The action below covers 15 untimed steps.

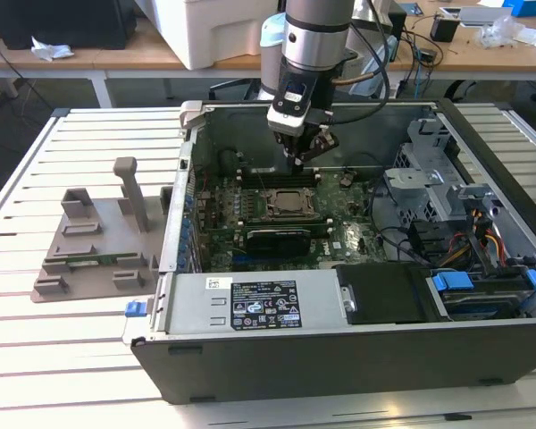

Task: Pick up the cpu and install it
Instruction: 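Install the first cpu locking lever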

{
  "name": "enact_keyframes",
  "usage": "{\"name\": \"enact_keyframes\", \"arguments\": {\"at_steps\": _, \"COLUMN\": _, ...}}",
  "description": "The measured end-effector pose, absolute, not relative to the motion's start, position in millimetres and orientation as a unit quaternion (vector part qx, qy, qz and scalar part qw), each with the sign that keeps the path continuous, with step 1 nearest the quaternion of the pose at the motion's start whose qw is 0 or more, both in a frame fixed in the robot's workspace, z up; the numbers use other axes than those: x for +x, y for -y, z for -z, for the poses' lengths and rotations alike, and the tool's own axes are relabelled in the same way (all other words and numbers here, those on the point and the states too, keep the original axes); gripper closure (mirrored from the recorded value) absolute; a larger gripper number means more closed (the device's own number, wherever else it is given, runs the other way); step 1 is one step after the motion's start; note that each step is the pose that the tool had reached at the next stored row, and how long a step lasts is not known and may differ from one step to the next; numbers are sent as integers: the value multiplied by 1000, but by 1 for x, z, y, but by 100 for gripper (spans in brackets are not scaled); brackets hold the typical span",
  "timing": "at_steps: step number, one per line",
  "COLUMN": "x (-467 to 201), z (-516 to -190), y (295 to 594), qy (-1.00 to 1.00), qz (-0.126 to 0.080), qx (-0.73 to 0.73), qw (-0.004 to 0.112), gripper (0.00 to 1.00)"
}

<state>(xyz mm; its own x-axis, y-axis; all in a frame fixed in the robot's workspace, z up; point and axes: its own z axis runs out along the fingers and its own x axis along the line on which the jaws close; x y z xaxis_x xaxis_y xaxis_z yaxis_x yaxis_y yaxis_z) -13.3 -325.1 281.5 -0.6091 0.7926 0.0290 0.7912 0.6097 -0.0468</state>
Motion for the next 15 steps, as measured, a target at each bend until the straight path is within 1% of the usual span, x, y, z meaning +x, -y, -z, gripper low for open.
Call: {"name": "enact_keyframes", "arguments": {"at_steps": 15, "x": -13, "z": -282, "y": 325, "qy": 943, "qz": -17, "qx": -331, "qw": 21, "gripper": 89}}
